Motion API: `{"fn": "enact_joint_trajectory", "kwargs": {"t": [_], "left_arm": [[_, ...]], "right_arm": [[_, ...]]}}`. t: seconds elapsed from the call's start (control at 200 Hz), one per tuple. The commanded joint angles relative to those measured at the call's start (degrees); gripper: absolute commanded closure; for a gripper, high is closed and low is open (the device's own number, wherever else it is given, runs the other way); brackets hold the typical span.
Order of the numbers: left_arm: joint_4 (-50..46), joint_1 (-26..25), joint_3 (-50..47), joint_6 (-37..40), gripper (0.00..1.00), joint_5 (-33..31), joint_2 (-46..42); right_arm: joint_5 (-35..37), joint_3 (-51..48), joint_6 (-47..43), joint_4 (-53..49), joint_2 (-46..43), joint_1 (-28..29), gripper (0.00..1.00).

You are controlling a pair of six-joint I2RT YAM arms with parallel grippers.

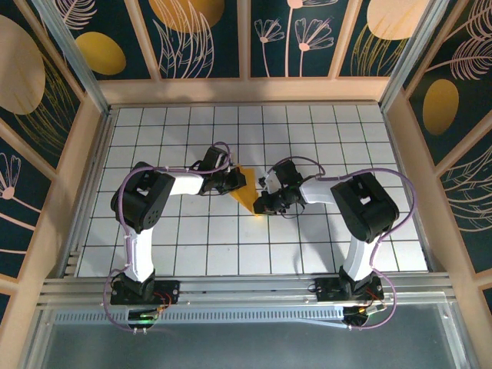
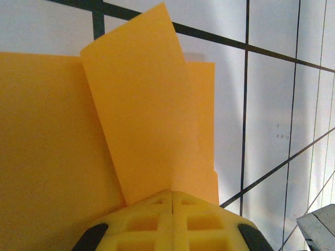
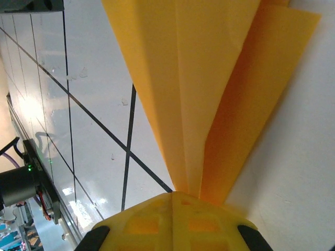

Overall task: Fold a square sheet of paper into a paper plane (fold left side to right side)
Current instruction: Fourth fold the wing at the center of the table.

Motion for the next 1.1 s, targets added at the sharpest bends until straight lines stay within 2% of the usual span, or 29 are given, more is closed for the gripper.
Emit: {"fn": "enact_joint_trajectory", "kwargs": {"t": [0.0, 1.096], "left_arm": [[-5.06, -0.11, -1.57, 1.41, 1.00, -3.91, 1.88], [-4.87, -0.12, -1.49, 1.17, 1.00, -4.16, 2.26]], "right_arm": [[1.64, -0.76, -0.22, -1.58, 0.08, 0.46, 1.00], [5.87, -0.06, -2.17, -6.53, -1.56, 0.43, 1.00]]}}
